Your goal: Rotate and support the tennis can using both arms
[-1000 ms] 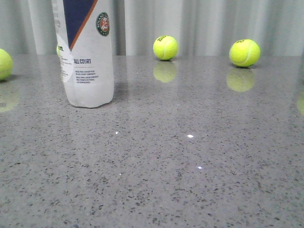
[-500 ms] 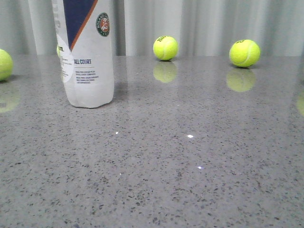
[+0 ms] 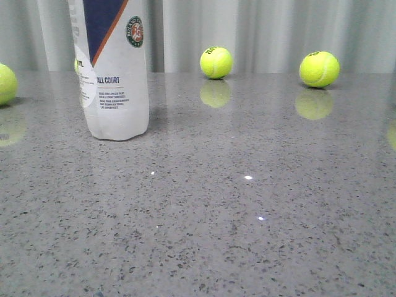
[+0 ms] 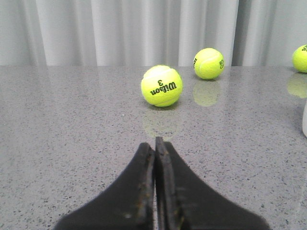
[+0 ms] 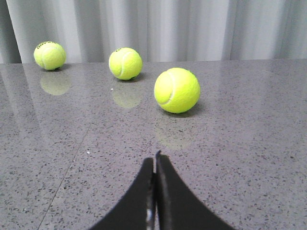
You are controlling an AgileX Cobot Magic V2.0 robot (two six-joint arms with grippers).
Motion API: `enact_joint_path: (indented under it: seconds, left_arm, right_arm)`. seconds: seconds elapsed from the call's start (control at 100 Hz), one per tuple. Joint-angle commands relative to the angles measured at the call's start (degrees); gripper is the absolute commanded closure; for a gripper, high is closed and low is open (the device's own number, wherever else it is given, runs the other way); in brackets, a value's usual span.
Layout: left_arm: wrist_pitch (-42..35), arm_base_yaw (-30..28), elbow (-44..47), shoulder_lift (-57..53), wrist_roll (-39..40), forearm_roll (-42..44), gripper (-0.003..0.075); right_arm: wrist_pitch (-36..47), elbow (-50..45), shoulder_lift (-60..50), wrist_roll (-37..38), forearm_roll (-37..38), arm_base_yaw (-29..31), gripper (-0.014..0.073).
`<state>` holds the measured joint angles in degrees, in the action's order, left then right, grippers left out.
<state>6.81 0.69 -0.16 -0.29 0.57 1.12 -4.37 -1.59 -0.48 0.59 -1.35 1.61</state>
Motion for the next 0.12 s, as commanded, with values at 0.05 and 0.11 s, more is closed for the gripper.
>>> enact_joint_path:
  seconds: [0.05, 0.11]
  left_arm:
    - [-4.35, 0.3, 2.72, -2.24, 0.43, -0.54, 0.0741]
    - [-4.35, 0.3, 2.72, -2.24, 0.43, -0.54, 0.0741]
  right_arm:
    - [4.37, 1.08, -1.43, -0.59, -0.13, 0.29, 0.0659]
    - [4.37, 1.08, -1.43, -0.59, -0.13, 0.29, 0.0659]
